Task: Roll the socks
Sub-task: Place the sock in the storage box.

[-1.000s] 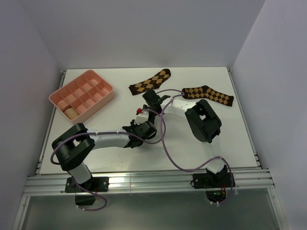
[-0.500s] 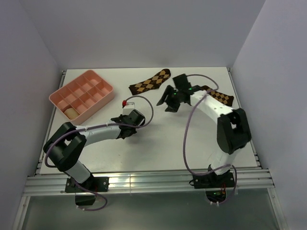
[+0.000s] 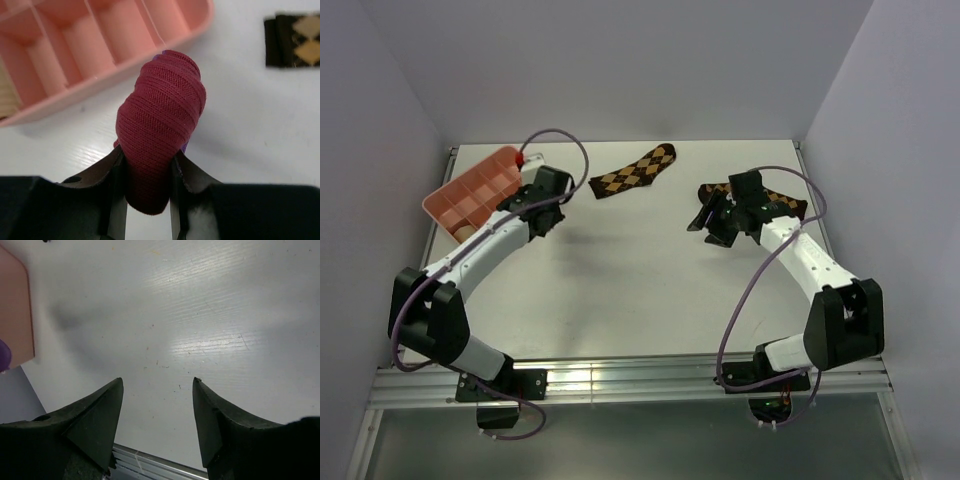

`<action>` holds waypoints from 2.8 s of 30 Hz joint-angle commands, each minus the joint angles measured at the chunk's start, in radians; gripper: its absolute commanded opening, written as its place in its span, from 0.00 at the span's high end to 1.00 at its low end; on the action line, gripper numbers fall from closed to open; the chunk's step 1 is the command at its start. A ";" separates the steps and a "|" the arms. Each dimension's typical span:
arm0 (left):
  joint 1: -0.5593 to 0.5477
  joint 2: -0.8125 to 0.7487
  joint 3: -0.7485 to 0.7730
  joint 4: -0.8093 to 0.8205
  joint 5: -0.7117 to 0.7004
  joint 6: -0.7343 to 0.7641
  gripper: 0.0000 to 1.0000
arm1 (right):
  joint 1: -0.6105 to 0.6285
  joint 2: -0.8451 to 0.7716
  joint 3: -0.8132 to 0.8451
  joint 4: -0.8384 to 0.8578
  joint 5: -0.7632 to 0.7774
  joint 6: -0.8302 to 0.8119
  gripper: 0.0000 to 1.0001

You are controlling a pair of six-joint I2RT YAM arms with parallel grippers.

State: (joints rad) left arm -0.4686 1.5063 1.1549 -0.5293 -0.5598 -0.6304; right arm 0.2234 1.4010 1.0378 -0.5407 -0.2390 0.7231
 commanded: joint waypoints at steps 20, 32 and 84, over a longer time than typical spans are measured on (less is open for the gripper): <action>0.498 0.133 0.166 0.003 0.001 0.054 1.00 | -0.036 -0.096 -0.097 0.074 -0.163 -0.071 0.38; 0.535 0.224 0.161 0.068 0.080 0.006 0.99 | -0.044 -0.108 -0.122 0.076 -0.177 -0.079 0.39; 0.585 0.212 0.150 -0.129 0.273 -0.074 0.99 | -0.093 -0.053 -0.160 0.134 -0.289 -0.063 0.43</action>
State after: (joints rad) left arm 0.1154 1.7359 1.2659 -0.5934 -0.3000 -0.6975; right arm 0.1413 1.3563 0.8894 -0.4477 -0.5114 0.6632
